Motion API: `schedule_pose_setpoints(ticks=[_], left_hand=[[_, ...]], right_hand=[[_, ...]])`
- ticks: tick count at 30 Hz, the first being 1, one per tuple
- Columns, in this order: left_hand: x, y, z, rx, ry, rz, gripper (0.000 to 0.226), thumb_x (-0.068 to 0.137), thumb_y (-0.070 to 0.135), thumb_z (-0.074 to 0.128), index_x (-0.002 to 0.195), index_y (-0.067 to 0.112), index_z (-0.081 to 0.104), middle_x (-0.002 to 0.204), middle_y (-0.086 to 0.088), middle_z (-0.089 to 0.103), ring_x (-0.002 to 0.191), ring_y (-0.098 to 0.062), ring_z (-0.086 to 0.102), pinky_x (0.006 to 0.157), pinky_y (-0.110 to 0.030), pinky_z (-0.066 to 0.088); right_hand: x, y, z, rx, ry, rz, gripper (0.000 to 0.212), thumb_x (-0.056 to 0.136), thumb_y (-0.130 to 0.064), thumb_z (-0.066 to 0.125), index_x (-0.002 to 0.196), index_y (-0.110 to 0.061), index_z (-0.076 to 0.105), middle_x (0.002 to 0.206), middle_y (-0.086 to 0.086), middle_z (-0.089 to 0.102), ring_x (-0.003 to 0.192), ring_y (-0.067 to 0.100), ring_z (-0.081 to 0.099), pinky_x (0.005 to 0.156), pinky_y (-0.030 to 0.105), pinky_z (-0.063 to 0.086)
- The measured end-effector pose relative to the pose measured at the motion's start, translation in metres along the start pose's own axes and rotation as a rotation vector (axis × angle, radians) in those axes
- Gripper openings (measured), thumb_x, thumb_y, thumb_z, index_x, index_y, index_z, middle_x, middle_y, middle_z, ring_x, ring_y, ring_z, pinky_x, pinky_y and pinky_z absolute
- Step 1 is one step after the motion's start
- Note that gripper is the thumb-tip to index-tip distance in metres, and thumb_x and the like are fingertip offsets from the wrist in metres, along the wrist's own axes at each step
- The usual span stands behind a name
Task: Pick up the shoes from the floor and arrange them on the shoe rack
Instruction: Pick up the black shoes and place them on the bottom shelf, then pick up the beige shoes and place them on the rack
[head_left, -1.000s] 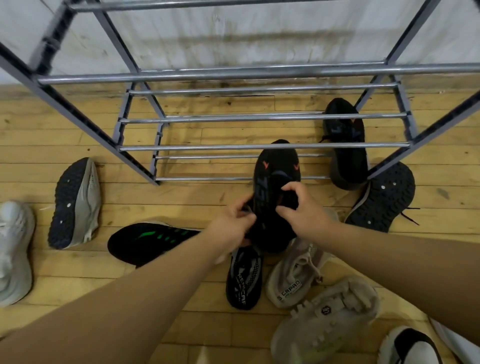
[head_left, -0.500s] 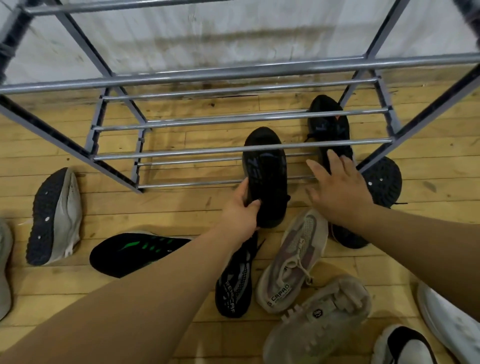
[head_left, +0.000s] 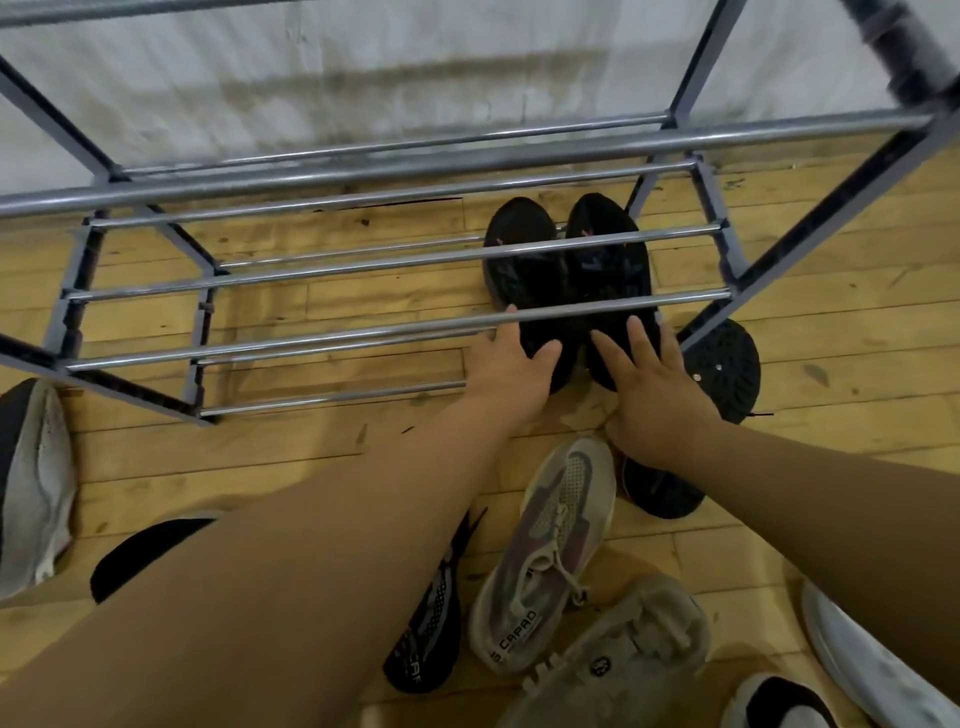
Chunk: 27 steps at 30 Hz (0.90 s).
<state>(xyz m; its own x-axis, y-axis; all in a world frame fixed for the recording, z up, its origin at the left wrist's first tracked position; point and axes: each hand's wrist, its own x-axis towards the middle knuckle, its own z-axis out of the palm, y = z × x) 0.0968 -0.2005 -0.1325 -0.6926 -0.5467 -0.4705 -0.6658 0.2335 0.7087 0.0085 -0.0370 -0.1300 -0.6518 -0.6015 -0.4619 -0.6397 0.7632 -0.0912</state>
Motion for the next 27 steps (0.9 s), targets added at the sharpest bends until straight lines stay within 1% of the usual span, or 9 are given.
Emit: schedule_pose_setpoints(ticks=[3,9,12,13,15,16,18,20,27], left_hand=[[0.001,-0.011,0.004,0.223,-0.036,0.065,0.081,0.095,0.05,0.065,0.162,0.034,0.022,0.16,-0.01,0.02,0.147,-0.033,0.028,0.121,-0.045,0.032],[-0.002,-0.023,0.002,0.184,-0.083,0.206,0.092,0.089,0.042,0.074,0.162,0.029,0.019,0.163,-0.001,0.031,0.147,-0.024,0.035,0.12,-0.045,0.036],[-0.028,-0.037,0.002,0.15,-0.096,0.223,0.099,0.087,0.047,0.074,0.162,0.036,0.01,0.163,0.002,0.03,0.147,-0.021,0.033,0.119,-0.046,0.036],[-0.04,-0.044,0.004,0.14,-0.08,0.208,0.095,0.089,0.046,0.072,0.161,0.037,0.01,0.162,0.001,0.029,0.145,-0.021,0.034,0.117,-0.044,0.038],[-0.072,-0.062,0.006,0.132,-0.096,0.132,0.084,0.093,0.042,0.068,0.159,0.038,0.015,0.157,0.0,0.03,0.136,-0.023,0.043,0.108,-0.039,0.045],[-0.09,-0.074,0.008,0.156,-0.142,0.118,0.079,0.095,0.04,0.066,0.158,0.039,0.018,0.154,0.002,0.032,0.132,-0.023,0.047,0.105,-0.038,0.047],[-0.121,-0.097,0.014,0.241,-0.303,0.158,0.072,0.098,0.039,0.063,0.157,0.042,0.022,0.15,0.004,0.038,0.13,-0.02,0.05,0.105,-0.036,0.047],[-0.132,-0.113,0.02,0.382,-0.416,0.233,0.072,0.099,0.037,0.058,0.159,0.042,0.018,0.148,0.002,0.041,0.128,-0.022,0.05,0.103,-0.037,0.048],[-0.134,-0.103,0.007,0.344,-0.518,0.159,0.075,0.1,0.037,0.057,0.158,0.052,0.011,0.144,-0.004,0.049,0.123,-0.025,0.055,0.103,-0.039,0.05]], right_hand=[[0.001,-0.002,0.004,0.02,0.012,0.019,0.098,0.095,-0.029,0.058,0.158,-0.04,-0.017,0.167,-0.003,-0.023,0.151,0.036,-0.029,0.111,0.059,0.037],[0.0,-0.007,-0.005,0.006,-0.002,0.019,0.092,0.093,-0.035,0.059,0.16,-0.034,-0.005,0.169,0.003,-0.015,0.153,0.039,-0.019,0.116,0.062,0.025],[-0.011,-0.015,-0.005,0.019,0.215,0.08,0.068,0.087,-0.031,0.061,0.147,-0.025,0.028,0.161,0.01,0.02,0.146,0.043,0.021,0.107,0.06,0.034],[-0.017,-0.017,-0.002,0.033,0.327,0.073,0.057,0.083,-0.03,0.062,0.135,-0.02,0.039,0.148,0.013,0.034,0.132,0.043,0.037,0.099,0.056,0.04],[-0.031,-0.016,0.011,0.049,0.432,-0.02,0.043,0.08,-0.031,0.064,0.118,-0.017,0.048,0.122,0.01,0.046,0.107,0.036,0.05,0.085,0.046,0.045],[-0.037,-0.015,0.018,0.081,0.361,-0.085,0.042,0.083,-0.034,0.063,0.118,-0.018,0.048,0.119,0.008,0.046,0.105,0.033,0.051,0.083,0.044,0.047],[-0.043,-0.014,0.03,0.15,0.048,-0.175,0.051,0.091,-0.041,0.06,0.134,-0.022,0.043,0.13,0.006,0.049,0.113,0.031,0.053,0.089,0.042,0.048],[-0.039,-0.016,0.032,0.088,-0.182,-0.219,0.058,0.094,-0.045,0.056,0.145,-0.028,0.034,0.139,0.004,0.052,0.117,0.029,0.055,0.093,0.042,0.048],[-0.027,-0.034,-0.028,0.153,-0.339,-0.272,0.03,0.102,-0.028,0.057,0.132,-0.03,0.054,0.126,0.001,0.063,0.107,0.02,0.06,0.085,0.033,0.049]])
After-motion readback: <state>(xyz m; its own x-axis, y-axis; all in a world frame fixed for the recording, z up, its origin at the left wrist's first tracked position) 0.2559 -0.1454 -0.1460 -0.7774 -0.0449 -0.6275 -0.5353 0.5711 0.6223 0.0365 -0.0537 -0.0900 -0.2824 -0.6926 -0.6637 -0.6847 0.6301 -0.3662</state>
